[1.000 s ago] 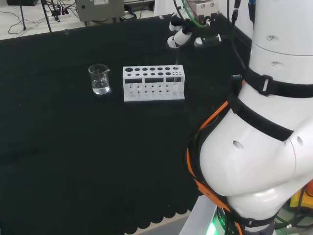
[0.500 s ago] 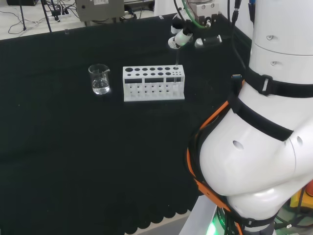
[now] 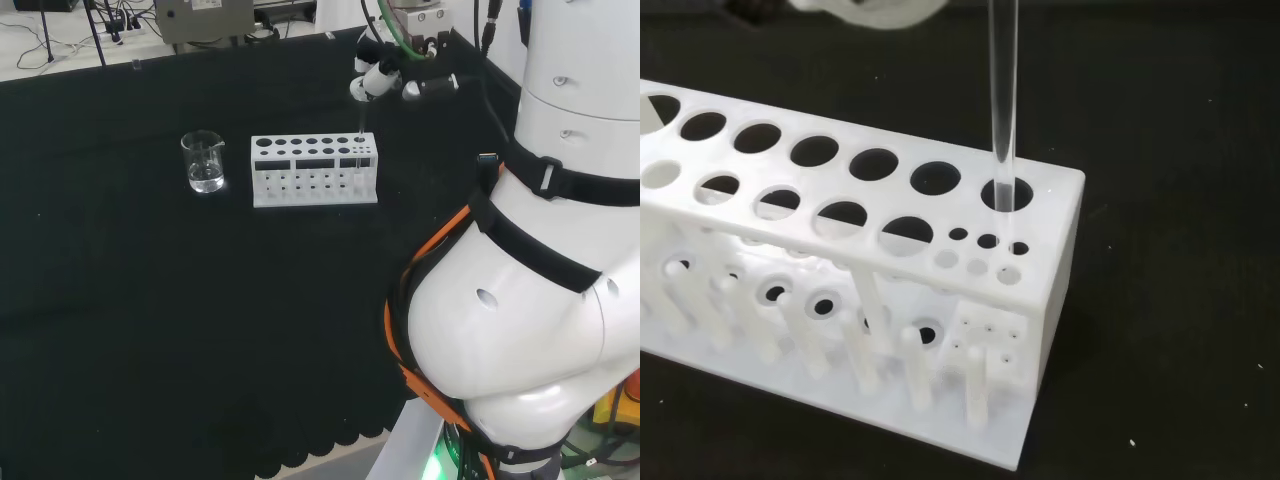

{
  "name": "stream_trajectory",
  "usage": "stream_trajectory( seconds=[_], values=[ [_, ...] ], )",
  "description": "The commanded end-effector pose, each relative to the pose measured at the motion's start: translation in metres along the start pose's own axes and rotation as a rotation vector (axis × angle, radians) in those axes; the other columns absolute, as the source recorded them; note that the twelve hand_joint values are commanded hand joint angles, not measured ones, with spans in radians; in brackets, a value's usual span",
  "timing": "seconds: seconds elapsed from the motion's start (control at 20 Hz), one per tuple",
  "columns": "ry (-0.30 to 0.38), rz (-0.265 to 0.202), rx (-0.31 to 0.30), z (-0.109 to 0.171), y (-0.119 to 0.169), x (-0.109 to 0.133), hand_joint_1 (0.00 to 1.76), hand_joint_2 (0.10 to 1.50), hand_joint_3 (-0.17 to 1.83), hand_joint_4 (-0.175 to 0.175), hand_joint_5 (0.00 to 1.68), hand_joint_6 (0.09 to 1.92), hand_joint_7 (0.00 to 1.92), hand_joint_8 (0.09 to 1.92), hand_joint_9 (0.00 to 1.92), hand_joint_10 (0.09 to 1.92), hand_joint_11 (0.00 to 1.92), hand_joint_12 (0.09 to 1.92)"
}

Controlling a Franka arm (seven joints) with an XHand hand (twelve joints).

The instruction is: Take the glass rod from the white test tube rack.

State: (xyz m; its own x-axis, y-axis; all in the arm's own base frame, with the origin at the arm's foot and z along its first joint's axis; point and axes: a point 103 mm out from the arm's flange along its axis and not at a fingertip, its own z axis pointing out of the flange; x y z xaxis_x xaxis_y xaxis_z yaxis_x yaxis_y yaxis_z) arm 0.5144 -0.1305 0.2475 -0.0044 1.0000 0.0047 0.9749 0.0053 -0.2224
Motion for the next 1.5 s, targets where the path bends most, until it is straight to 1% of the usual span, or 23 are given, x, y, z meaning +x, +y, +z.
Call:
stream_trajectory(
  seconds=[0.05, 0.2, 0.3, 0.45, 0.55, 0.6, 0.7, 0.75, 0.8, 0.85, 0.9, 1.0, 1.1, 1.2, 1.3, 1.4, 1.5],
  values=[
    [0.003, 0.011, -0.001, -0.001, -0.003, -0.003, 0.94, 0.79, 0.64, -0.175, 0.56, 0.99, 1.05, 0.99, 1.29, 0.93, 0.9, 1.26],
    [-0.004, 0.009, -0.001, 0.001, 0.0, 0.0, 0.98, 0.77, 0.67, -0.175, 0.6, 1.0, 1.05, 1.01, 1.32, 0.92, 0.95, 1.24],
    [0.004, 0.005, -0.01, 0.0, 0.002, 0.003, 1.0, 0.77, 0.68, -0.175, 0.62, 1.01, 1.06, 1.01, 1.32, 0.93, 0.96, 1.24],
    [-0.002, -0.002, -0.01, -0.004, 0.003, 0.007, 1.01, 0.76, 0.69, -0.175, 0.63, 1.01, 1.06, 1.02, 1.32, 0.93, 0.97, 1.24],
    [-0.012, -0.002, -0.021, -0.004, 0.004, 0.009, 1.01, 0.76, 0.7, -0.175, 0.63, 1.01, 1.06, 1.02, 1.33, 0.92, 0.99, 1.23],
    [-0.019, -0.001, -0.033, -0.004, 0.004, 0.01, 1.02, 0.75, 0.71, -0.175, 0.63, 1.02, 1.06, 1.02, 1.33, 0.92, 1.05, 1.22],
    [-0.03, 0.004, -0.071, -0.006, 0.005, 0.01, 1.1, 0.73, 0.73, -0.175, 0.65, 1.03, 1.07, 1.05, 1.38, 0.91, 1.3, 1.16],
    [-0.034, 0.008, -0.105, -0.007, 0.005, 0.01, 1.16, 0.8, 0.61, -0.175, 0.75, 1.06, 1.04, 1.08, 1.41, 0.93, 1.42, 1.12],
    [-0.034, 0.016, -0.152, -0.009, 0.006, 0.01, 1.22, 0.81, 0.6, -0.175, 0.83, 1.05, 1.07, 1.11, 1.44, 0.94, 1.49, 1.08],
    [-0.015, 0.019, -0.19, -0.01, 0.008, 0.009, 1.25, 0.78, 0.64, -0.175, 0.9, 1.03, 1.1, 1.13, 1.46, 0.95, 1.52, 1.06],
    [0.0, 0.018, -0.209, -0.011, 0.009, 0.009, 1.27, 0.75, 0.69, -0.175, 0.94, 1.01, 1.13, 1.14, 1.48, 0.96, 1.54, 1.04],
    [0.041, 0.011, -0.225, -0.011, 0.012, 0.011, 1.29, 0.7, 0.77, -0.175, 0.98, 0.99, 1.16, 1.15, 1.5, 0.96, 1.56, 1.03],
    [0.048, 0.002, -0.235, -0.011, 0.016, 0.016, 1.3, 0.66, 0.83, -0.175, 1.02, 0.97, 1.18, 1.14, 1.51, 0.94, 1.56, 1.03],
    [0.054, -0.006, -0.263, -0.015, 0.017, 0.02, 1.3, 0.63, 0.87, -0.175, 1.04, 0.95, 1.21, 1.12, 1.51, 0.92, 1.55, 1.02],
    [0.047, -0.008, -0.295, -0.019, 0.016, 0.023, 1.31, 0.63, 0.85, -0.175, 1.05, 0.93, 1.22, 1.09, 1.52, 0.89, 1.54, 1.0],
    [0.017, -0.007, -0.318, -0.031, 0.012, 0.029, 1.31, 0.63, 0.82, -0.175, 1.07, 0.86, 1.24, 1.05, 1.56, 0.83, 1.55, 0.98],
    [0.0, -0.011, -0.308, -0.043, 0.008, 0.033, 1.32, 0.62, 0.82, -0.175, 1.11, 0.78, 1.27, 1.01, 1.59, 0.77, 1.56, 0.96]
  ],
)
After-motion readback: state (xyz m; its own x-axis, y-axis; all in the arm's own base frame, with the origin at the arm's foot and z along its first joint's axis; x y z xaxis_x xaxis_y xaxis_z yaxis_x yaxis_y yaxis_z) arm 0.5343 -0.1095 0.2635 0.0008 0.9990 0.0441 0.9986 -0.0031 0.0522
